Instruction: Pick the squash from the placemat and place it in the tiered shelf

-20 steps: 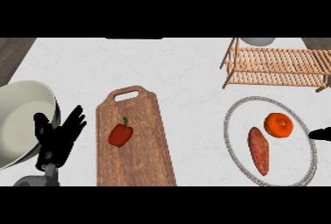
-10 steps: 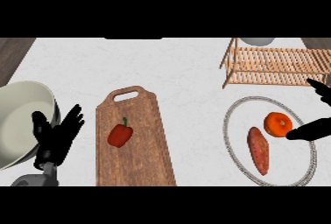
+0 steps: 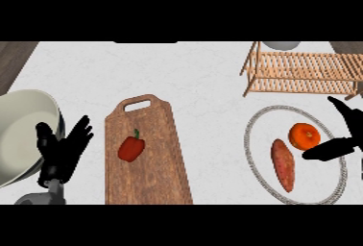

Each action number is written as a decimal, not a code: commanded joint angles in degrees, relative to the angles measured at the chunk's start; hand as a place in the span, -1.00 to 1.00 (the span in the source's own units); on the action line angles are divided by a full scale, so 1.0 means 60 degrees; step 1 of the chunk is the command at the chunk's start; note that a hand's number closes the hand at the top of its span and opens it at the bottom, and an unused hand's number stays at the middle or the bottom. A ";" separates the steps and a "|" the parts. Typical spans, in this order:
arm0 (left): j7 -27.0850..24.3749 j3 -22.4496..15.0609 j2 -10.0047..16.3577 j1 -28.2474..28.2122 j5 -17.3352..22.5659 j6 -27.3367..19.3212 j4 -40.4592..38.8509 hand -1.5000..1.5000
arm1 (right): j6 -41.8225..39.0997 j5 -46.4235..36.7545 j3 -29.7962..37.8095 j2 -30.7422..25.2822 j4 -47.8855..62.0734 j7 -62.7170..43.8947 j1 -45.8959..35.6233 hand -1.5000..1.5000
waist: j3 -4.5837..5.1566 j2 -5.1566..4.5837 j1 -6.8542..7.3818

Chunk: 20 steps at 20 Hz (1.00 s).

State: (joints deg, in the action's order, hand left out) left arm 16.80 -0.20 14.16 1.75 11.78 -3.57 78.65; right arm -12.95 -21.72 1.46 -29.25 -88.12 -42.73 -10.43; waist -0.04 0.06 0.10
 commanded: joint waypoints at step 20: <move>0.0219 0.0188 -0.1041 0.0260 -0.0835 -0.0025 0.0127 0.00 | 0.1583 -0.2736 0.0504 0.1264 0.3596 0.2350 -0.0715 -1.00 | 0.0003 -0.0015 0.0017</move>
State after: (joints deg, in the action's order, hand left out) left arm 15.30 2.28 10.41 2.30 7.81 -1.65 77.93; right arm -6.43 -36.54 3.59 -22.42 -71.73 -33.22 -14.05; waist -0.12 0.12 0.19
